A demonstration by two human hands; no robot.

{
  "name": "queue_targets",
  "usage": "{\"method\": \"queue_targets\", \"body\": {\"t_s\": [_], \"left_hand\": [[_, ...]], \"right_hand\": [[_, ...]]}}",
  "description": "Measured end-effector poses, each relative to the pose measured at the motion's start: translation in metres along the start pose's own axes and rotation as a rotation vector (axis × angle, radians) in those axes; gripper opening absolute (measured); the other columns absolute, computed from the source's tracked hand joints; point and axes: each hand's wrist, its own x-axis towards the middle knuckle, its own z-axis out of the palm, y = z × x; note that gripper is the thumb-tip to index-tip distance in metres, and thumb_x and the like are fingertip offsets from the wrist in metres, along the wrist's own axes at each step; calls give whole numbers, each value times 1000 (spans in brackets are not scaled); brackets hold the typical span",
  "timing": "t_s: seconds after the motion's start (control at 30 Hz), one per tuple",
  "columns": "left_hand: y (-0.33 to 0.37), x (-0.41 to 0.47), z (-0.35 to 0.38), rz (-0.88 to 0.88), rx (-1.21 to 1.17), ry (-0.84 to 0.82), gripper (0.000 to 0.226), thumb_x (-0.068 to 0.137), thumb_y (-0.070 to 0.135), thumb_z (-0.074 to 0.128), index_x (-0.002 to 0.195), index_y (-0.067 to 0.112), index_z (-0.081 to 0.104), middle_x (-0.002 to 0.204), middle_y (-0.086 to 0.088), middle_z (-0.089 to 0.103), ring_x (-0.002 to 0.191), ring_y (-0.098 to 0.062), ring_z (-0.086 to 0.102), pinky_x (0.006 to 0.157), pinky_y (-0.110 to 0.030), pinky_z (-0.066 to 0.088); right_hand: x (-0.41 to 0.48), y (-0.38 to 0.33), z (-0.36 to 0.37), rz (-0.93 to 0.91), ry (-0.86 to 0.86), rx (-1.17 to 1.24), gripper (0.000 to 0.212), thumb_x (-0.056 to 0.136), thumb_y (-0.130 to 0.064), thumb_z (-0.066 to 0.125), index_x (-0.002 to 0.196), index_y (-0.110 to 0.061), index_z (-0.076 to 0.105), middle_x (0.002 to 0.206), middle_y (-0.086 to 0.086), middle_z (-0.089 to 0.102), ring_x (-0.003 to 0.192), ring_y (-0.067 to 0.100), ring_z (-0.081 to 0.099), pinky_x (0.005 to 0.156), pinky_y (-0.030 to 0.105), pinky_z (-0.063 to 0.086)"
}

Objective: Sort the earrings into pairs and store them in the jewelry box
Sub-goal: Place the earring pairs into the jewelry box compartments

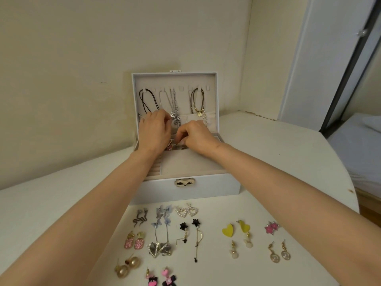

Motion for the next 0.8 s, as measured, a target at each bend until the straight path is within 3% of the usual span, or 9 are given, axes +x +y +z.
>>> {"method": "queue_targets", "body": {"t_s": [0.2, 0.37, 0.53, 0.7, 0.8], "left_hand": [[0, -1, 0, -12, 4, -18, 19, 93, 19, 46, 105, 10, 58, 105, -9, 64, 106, -29, 51, 87, -36, 34], [2, -1, -2, -6, -10, -26, 18, 92, 15, 46, 104, 9, 58, 104, -10, 64, 105, -30, 51, 87, -38, 35], [3, -2, -3, 1, -75, -41, 26, 84, 1, 44, 104, 11, 59, 101, -6, 65, 105, -27, 49, 90, -36, 33], [-1, -1, 0, 4, -79, -38, 27, 82, 0, 45, 103, 11, 59, 100, -5, 66, 104, -27, 50, 89, -36, 34], [-2, -1, 1, 10, -78, -34, 25, 83, 1, 46, 102, 10, 59, 100, -7, 65, 103, -28, 50, 89, -37, 35]], "right_hand": [[3, -1, -2, 3, -13, -21, 21, 76, 6, 65, 86, -9, 75, 91, 9, 73, 90, 22, 66, 88, 36, 51], [2, -1, -7, 55, -44, 9, 23, 73, 8, 65, 88, -7, 74, 84, 6, 69, 82, 14, 61, 82, 29, 51], [4, 0, -6, 98, -14, 57, 20, 71, 5, 70, 85, -9, 74, 73, -2, 61, 81, 17, 64, 84, 37, 54], [5, -1, -4, 93, -18, -1, 24, 75, 9, 62, 85, -10, 74, 76, -1, 62, 91, 22, 65, 87, 36, 52], [7, -2, -4, 99, -33, -18, 25, 76, 7, 61, 88, -10, 74, 91, 8, 70, 93, 23, 63, 86, 37, 52]]}}
